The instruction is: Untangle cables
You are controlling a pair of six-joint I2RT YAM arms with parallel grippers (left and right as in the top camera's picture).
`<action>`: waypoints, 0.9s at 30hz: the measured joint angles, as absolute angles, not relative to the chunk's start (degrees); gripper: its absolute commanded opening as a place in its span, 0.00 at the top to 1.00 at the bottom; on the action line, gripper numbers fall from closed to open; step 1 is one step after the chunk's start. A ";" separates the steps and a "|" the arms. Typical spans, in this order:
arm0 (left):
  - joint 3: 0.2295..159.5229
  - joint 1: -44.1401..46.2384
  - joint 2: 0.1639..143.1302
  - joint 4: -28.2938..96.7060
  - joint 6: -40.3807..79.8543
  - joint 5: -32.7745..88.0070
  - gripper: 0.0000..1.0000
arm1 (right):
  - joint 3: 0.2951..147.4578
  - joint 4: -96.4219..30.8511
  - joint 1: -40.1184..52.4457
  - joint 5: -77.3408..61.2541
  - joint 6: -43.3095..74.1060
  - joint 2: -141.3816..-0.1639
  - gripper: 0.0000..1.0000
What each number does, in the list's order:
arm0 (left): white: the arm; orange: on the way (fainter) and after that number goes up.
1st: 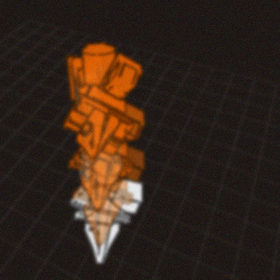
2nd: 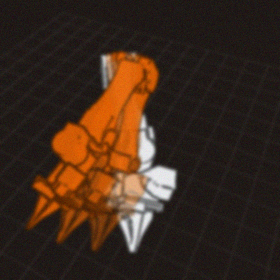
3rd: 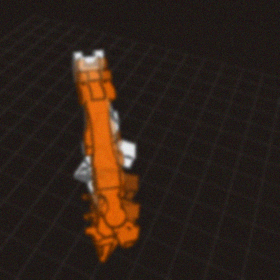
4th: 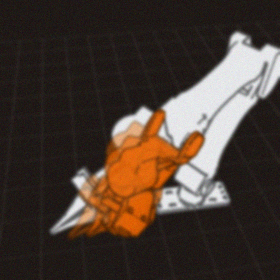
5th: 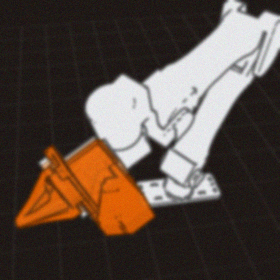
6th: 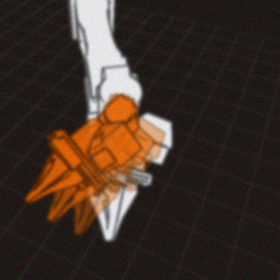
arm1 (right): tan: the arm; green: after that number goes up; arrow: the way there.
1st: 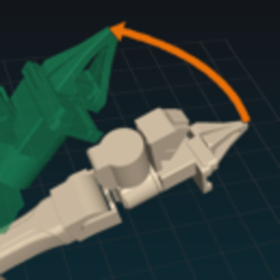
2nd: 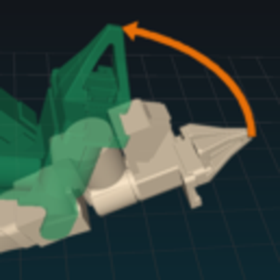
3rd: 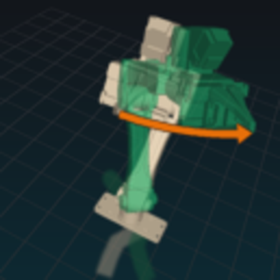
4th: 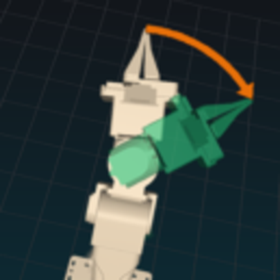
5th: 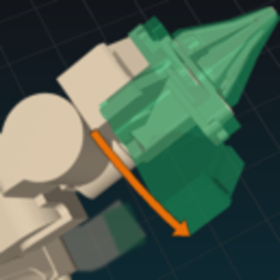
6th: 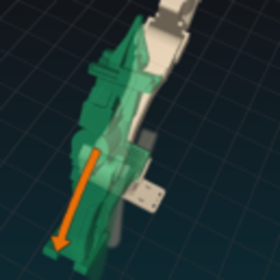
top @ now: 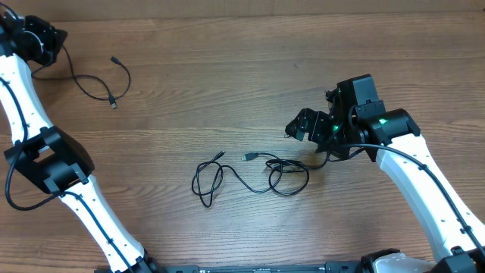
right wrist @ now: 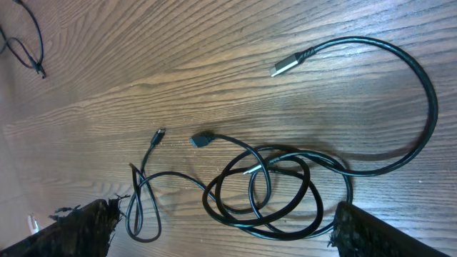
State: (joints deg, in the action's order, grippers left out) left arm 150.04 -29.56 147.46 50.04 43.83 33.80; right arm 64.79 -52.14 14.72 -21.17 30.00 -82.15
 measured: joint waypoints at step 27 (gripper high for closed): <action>135.70 -18.41 147.46 71.55 37.71 -3.70 0.30 | 64.79 -51.94 14.72 -21.17 30.00 -82.15 0.03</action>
